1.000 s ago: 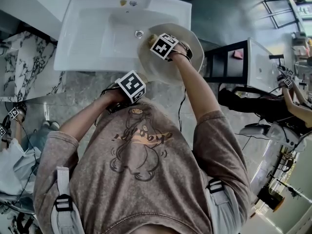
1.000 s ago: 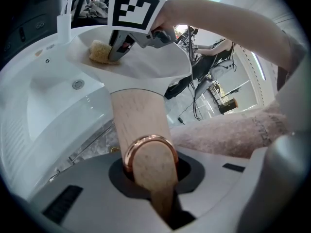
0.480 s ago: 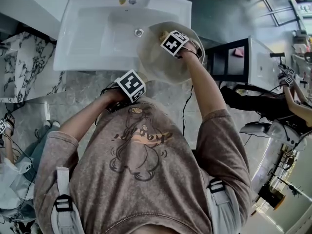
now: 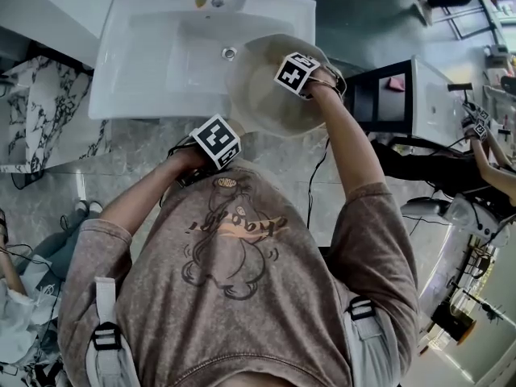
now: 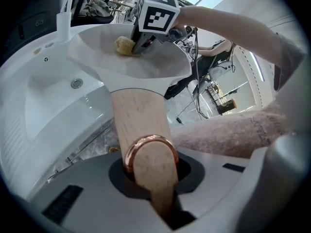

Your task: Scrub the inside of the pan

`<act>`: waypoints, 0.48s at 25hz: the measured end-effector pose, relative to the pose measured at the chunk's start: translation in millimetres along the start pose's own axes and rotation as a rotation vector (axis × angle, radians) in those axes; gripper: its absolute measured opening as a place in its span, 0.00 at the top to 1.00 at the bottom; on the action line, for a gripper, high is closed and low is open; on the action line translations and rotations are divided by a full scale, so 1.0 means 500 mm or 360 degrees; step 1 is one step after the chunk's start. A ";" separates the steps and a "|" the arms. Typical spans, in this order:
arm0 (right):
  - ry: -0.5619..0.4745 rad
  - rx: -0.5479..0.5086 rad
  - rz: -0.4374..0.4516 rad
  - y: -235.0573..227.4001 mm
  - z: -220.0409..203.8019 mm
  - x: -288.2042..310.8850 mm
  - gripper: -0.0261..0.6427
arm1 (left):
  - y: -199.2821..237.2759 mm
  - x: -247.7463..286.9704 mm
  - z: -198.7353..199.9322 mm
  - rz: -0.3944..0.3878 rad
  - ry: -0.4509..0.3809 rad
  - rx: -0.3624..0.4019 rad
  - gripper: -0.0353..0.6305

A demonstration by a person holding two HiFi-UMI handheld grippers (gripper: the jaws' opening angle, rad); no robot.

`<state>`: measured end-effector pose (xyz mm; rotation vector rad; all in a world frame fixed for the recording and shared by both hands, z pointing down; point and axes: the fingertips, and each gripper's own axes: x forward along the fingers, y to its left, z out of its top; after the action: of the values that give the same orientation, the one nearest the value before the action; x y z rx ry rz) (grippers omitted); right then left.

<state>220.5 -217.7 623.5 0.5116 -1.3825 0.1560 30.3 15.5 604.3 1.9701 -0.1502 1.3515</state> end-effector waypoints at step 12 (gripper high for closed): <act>0.0024 -0.0275 0.0153 0.071 -0.056 0.003 0.75 | -0.002 0.000 0.002 0.0001 -0.0004 -0.0006 0.85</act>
<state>231.8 -174.5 631.1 0.2999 -1.3925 0.1171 31.6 15.6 603.8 1.9689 -0.1546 1.3485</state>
